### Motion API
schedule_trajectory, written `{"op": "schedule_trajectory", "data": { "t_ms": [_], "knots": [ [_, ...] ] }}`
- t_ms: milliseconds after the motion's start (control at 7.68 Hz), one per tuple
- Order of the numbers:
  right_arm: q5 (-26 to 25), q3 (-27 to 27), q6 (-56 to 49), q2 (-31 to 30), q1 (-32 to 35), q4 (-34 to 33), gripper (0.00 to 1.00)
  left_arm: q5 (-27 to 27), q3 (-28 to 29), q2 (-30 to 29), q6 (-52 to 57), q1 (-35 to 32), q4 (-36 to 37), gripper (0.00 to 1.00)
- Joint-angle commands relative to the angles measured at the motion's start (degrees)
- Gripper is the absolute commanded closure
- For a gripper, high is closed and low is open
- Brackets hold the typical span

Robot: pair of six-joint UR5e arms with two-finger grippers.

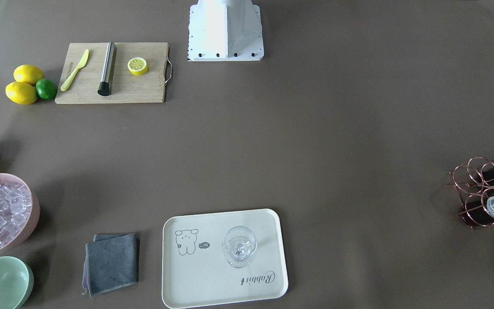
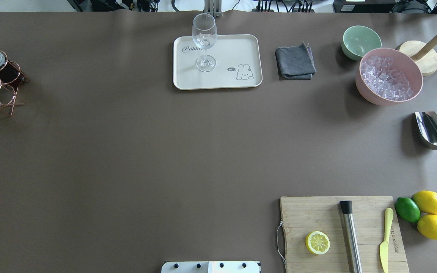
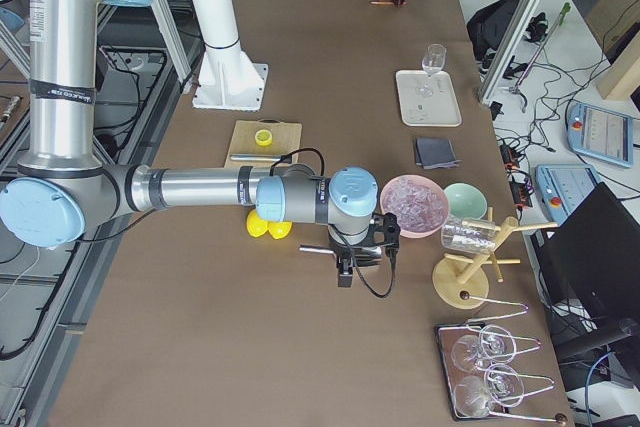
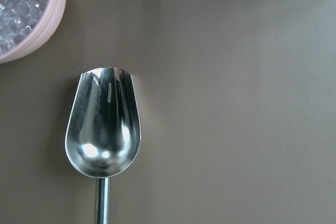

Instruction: Take tea from basket to plate

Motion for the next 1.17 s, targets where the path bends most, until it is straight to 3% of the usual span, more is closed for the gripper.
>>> {"op": "schedule_trajectory", "data": {
  "t_ms": [0, 1042],
  "knots": [
    [-0.08, 0.00, 0.00, 0.00, 0.00, 0.00, 0.00, -0.18, -0.88, 2.30, 1.14, 1.33, -0.09, 0.03],
    [-0.17, -0.09, 0.09, 0.00, 0.00, 0.00, 0.00, -1.50, -1.85, 4.69, 1.58, 1.33, -0.18, 0.06]
  ]
}}
